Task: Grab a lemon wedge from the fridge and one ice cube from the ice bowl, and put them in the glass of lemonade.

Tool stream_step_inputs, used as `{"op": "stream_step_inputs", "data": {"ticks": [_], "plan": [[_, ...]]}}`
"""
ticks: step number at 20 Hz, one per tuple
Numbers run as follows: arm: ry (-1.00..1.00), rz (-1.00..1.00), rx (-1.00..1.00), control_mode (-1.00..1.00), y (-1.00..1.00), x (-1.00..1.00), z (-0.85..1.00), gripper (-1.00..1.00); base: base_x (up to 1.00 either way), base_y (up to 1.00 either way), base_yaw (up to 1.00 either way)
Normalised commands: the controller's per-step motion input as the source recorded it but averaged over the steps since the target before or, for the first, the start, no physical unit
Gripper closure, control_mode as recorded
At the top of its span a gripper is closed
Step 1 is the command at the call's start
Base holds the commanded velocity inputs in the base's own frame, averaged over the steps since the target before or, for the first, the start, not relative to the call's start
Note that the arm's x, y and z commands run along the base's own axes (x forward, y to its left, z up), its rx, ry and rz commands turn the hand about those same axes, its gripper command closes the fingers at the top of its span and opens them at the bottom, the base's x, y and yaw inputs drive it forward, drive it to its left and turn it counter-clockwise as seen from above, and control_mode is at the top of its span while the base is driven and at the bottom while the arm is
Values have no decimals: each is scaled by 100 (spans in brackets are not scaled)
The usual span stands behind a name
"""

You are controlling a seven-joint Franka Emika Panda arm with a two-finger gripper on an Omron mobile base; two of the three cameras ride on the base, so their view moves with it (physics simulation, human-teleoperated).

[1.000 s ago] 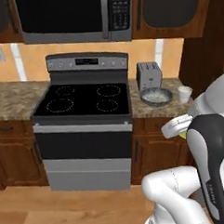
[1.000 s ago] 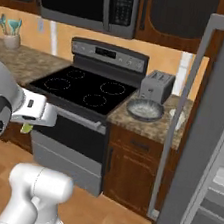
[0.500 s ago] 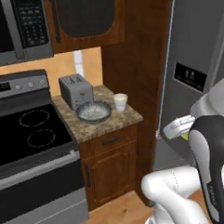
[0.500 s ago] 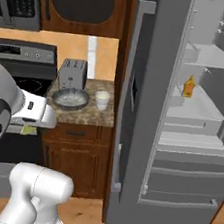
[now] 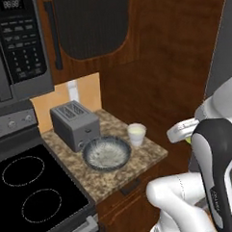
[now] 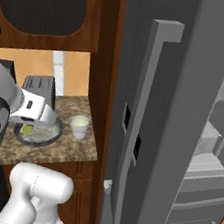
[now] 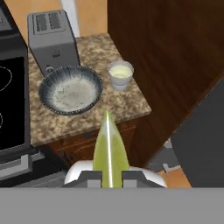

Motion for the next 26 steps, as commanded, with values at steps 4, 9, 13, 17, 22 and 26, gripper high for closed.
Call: {"op": "stream_step_inputs", "data": {"ticks": [4, 9, 13, 17, 22, 26], "plan": [[0, 0, 0, 100, 0, 0, 0, 100, 56, 15, -15], [0, 0, 0, 100, 0, 0, 0, 100, 10, 0, -1], [0, -2, 0, -100, 0, 54, -3, 100, 0, 0, 0], [1, -2, 1, -100, 0, 100, -28, 100, 0, 0, 0], [9, 0, 6, -100, -2, 100, -75, 100, 0, 0, 0], [27, 0, 1, -100, 0, 99, -91, 100, 0, 0, 0]]}}
